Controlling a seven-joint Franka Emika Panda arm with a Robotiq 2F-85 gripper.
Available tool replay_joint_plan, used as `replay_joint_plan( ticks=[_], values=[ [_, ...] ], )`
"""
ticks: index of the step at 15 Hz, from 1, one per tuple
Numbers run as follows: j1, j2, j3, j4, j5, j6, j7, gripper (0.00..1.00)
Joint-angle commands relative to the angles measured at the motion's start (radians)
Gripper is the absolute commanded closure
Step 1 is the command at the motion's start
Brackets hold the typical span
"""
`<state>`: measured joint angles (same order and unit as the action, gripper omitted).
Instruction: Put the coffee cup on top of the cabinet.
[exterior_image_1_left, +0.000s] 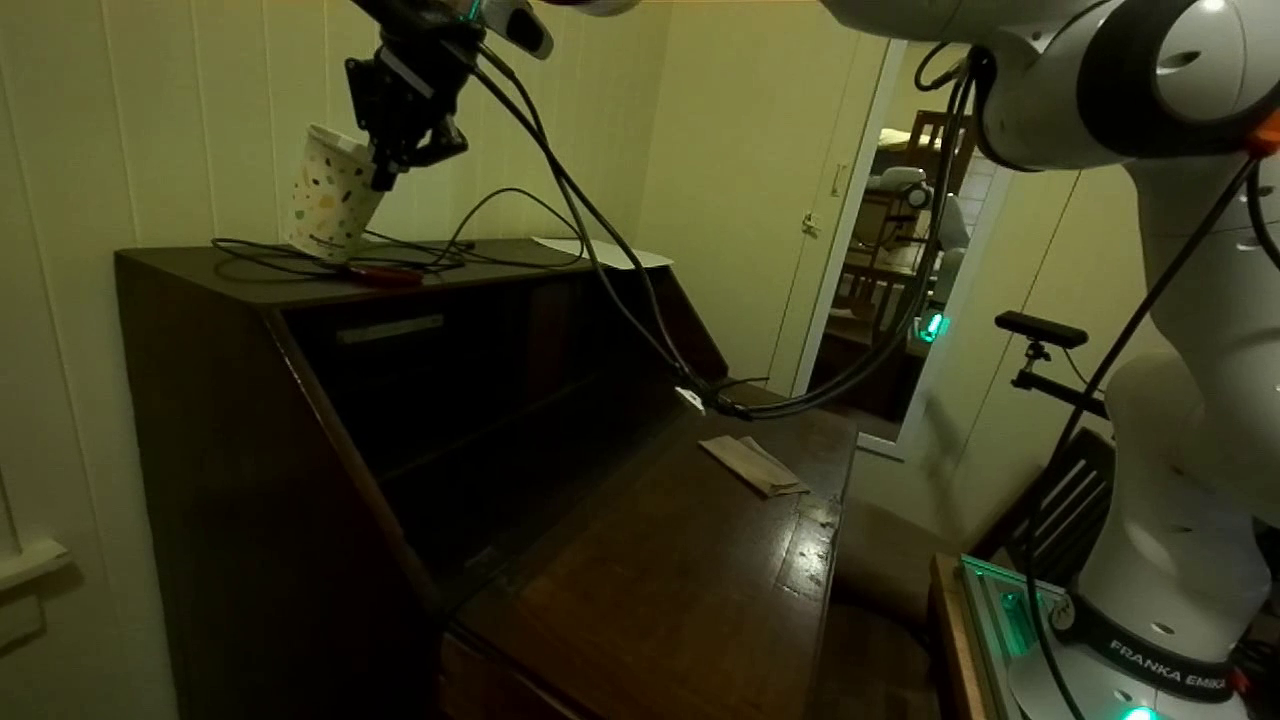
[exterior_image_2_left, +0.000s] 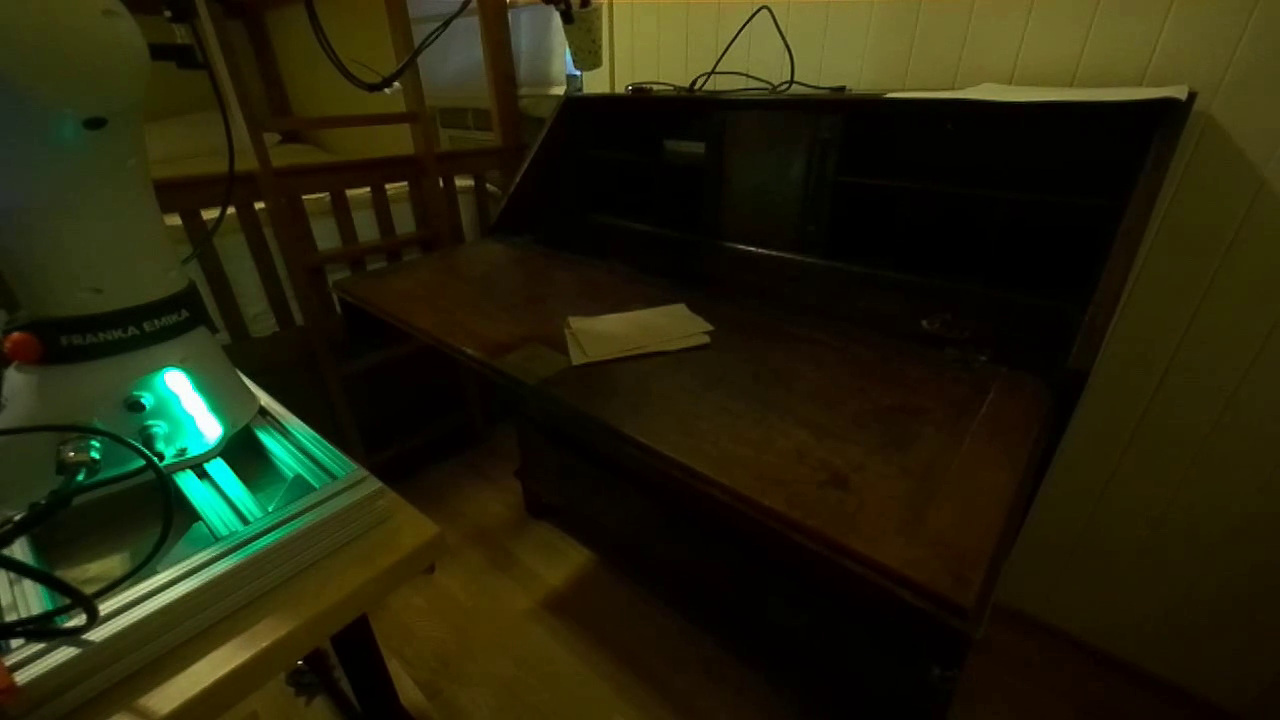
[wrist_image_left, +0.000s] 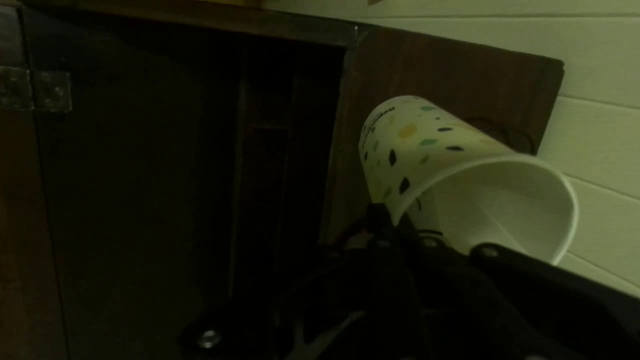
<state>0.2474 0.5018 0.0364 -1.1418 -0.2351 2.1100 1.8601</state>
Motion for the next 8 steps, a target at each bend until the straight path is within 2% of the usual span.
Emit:
replay_joint_plan(
  ticks=[1, 5, 6, 8],
  values=[
    [0.013, 0.027, -0.016, 0.015, -0.014, 0.064, 0.089, 0.99],
    [0.021, 0.050, -0.042, 0.021, -0.047, 0.123, 0.170, 0.99],
    [0.008, 0.032, -0.021, 0.000, -0.025, 0.094, 0.110, 0.97],
    [0.008, 0.038, -0.028, 0.000, -0.026, 0.110, 0.132, 0.97]
  ],
)
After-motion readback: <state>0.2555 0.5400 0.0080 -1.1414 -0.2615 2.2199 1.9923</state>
